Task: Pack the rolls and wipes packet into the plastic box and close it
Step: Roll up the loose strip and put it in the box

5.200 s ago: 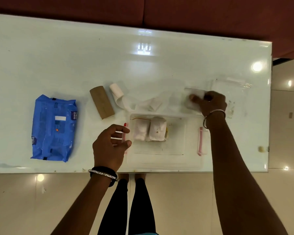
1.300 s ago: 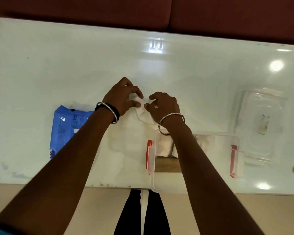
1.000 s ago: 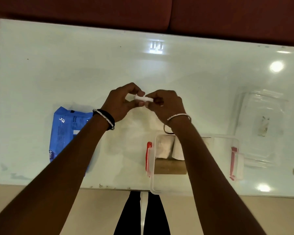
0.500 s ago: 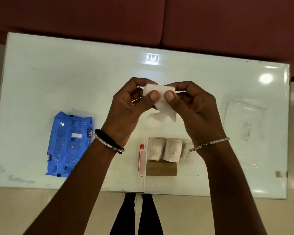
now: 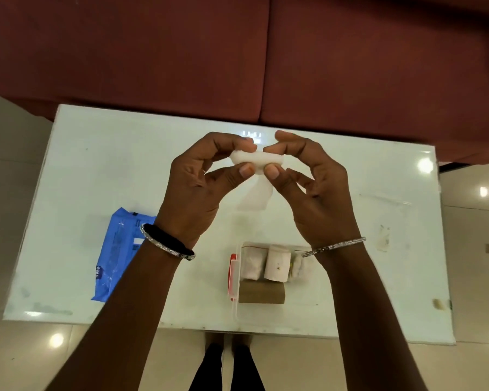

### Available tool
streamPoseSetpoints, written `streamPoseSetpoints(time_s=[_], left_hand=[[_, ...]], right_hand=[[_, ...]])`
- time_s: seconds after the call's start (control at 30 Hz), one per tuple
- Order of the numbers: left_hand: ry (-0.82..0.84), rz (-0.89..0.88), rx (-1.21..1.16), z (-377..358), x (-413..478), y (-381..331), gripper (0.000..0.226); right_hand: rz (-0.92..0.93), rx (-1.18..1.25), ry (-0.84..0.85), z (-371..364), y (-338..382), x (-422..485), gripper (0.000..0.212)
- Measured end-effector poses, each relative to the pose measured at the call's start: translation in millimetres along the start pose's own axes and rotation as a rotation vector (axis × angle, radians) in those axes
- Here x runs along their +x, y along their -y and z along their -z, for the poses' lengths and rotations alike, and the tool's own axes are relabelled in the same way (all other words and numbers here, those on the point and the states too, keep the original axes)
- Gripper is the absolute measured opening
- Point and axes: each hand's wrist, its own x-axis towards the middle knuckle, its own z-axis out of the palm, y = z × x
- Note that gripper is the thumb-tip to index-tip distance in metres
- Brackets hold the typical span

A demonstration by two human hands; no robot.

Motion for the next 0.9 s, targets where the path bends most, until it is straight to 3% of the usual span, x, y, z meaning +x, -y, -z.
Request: streamPoseSetpoints(time_s=[0.23,0.33,0.43,0.53,0.6,0.7,0.8,0.9], left_hand=[[-0.132,0.082,-0.142,1,-2,-6,0.02],[-0.171,0.15,-0.186,-1,-4,-4,0.021],[-0.197,0.234,-0.226,0,-5,-1,0.021],[-0.205,0.356,-0.436,0,-6,2,0.027],[-0.208,0.412,-0.579,1,-7,5,0.027],[-0.195,0.416,-0.552,3,-10,14,0.017],[-0.161,0.391,-0.476,2,-15,20,0.019],[-0.1,0.381,-0.397,2,-23,26,0.024]], right_hand=[[-0.094,0.07,0.091,-11,-6,-4,0.06],[-0.113,0.014,0.109,-31,-18,-11,0.042],[-0.173,0.118,0.194,-41,-32,-20,0.023],[-0.259,0.277,0.296,-35,-44,-31,0.018],[-0.292,0.211,0.346,-27,-51,-35,0.018],[-0.265,-0.034,0.245,-20,-54,-32,0.031],[-0.226,0.283,0.014,-16,-43,-21,0.033],[-0.149,0.311,-0.019,-17,-34,-8,0.031]])
